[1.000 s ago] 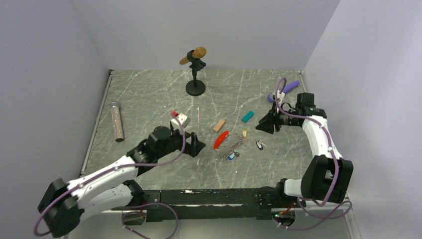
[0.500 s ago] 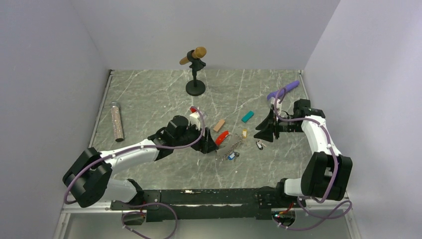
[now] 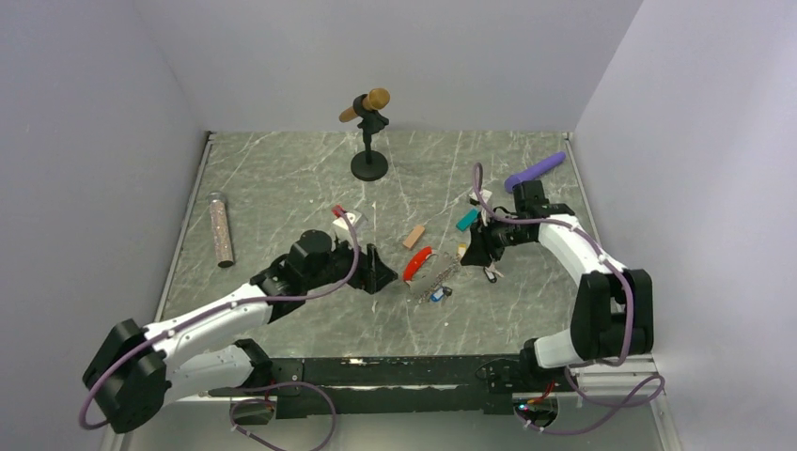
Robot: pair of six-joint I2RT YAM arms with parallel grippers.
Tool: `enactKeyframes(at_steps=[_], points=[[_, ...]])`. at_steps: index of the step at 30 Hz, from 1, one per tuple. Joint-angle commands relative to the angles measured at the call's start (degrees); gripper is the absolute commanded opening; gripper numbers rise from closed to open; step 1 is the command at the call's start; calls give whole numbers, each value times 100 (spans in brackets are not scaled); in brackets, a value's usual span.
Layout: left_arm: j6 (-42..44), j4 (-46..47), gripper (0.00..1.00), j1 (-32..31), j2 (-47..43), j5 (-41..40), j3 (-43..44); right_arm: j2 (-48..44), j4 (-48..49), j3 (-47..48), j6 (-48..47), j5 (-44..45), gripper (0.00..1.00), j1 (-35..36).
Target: Put the keys on the keyring
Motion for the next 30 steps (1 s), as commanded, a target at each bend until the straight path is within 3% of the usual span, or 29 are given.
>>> enactKeyframes(at_steps=[1, 10, 30], points=[[249, -150, 85, 7, -531, -469, -176, 510, 749, -2, 1182, 509, 37, -24], [289, -87, 85, 14, -894, -592, -497, 1204, 1049, 61, 1925, 987, 34, 11], [390, -40, 86, 31, -739, -582, -437, 1919, 1194, 359, 2191, 1226, 27, 185]])
